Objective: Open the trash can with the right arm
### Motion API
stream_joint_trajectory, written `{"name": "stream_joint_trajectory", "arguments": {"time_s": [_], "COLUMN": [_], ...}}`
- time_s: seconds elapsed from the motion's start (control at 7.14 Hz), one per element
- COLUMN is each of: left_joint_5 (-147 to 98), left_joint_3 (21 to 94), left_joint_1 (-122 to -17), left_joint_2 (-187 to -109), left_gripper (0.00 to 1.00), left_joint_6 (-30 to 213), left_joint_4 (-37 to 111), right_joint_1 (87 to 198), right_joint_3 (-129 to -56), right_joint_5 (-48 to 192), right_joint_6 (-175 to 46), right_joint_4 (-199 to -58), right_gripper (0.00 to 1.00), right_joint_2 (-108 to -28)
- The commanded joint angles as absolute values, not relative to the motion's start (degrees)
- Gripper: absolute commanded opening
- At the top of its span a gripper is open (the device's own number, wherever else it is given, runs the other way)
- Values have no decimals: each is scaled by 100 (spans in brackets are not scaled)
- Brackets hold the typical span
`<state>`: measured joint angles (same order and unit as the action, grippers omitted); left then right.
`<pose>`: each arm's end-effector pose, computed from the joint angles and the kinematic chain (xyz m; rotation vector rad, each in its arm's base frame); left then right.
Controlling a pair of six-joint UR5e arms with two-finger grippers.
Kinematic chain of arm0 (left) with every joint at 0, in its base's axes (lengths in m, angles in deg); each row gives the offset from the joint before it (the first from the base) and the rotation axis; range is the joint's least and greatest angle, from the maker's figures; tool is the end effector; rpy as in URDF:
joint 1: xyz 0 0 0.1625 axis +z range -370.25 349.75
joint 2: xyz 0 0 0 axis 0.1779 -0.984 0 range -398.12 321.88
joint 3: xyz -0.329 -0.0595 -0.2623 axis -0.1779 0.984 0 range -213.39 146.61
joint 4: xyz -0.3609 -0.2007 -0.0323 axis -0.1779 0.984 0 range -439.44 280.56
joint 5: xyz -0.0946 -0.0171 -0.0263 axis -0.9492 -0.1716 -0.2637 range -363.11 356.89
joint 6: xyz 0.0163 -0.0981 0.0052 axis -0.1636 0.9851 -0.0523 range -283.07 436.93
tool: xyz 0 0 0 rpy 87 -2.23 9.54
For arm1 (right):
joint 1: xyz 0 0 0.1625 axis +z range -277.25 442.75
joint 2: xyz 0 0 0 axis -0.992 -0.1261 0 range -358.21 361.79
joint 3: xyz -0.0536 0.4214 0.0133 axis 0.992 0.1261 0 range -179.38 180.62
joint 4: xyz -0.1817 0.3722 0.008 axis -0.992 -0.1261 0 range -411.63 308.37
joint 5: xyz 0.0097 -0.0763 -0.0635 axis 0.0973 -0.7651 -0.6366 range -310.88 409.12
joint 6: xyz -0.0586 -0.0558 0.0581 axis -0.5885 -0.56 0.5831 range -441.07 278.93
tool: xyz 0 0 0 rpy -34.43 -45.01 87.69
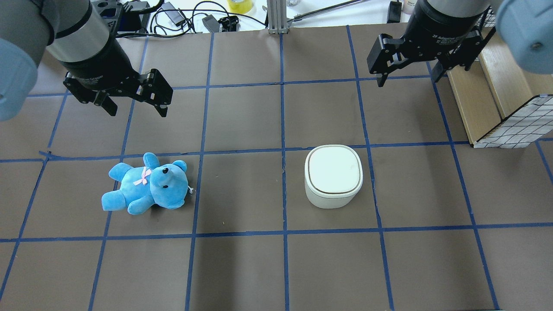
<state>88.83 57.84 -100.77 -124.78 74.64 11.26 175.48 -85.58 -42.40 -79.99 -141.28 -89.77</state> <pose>-0.1342 -0.4681 0.5041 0.0753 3.1062 -0.0374 0.1537 -0.4802 0.5335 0.0429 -3.1146 0.1376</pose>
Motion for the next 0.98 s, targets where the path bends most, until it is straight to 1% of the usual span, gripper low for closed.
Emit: {"name": "stream_joint_trajectory", "arguments": {"time_s": [0.0,0.42,0.56,0.84], "left_joint_5": [8883,8883,8883,8883], "left_joint_3": [5784,5784,5784,5784], "left_joint_1": [-10077,-10077,-10077,-10077], "left_joint_2": [-12478,-12478,-12478,-12478], "left_gripper": [100,100,100,100], "left_joint_6": [7464,7464,7464,7464], "left_joint_4": [1126,1126,1126,1118], "right_joint_1": [17565,17565,17565,17565], "right_joint_3": [-8560,-8577,-8577,-8560], "right_joint_5": [-4281,-4246,-4194,-4185], "right_joint_6": [-7993,-7992,-8001,-7993], "right_joint_4": [-14128,-14128,-14128,-14128], "right_gripper": [100,100,96,94], "right_joint_2": [-8988,-8979,-8988,-8970]}}
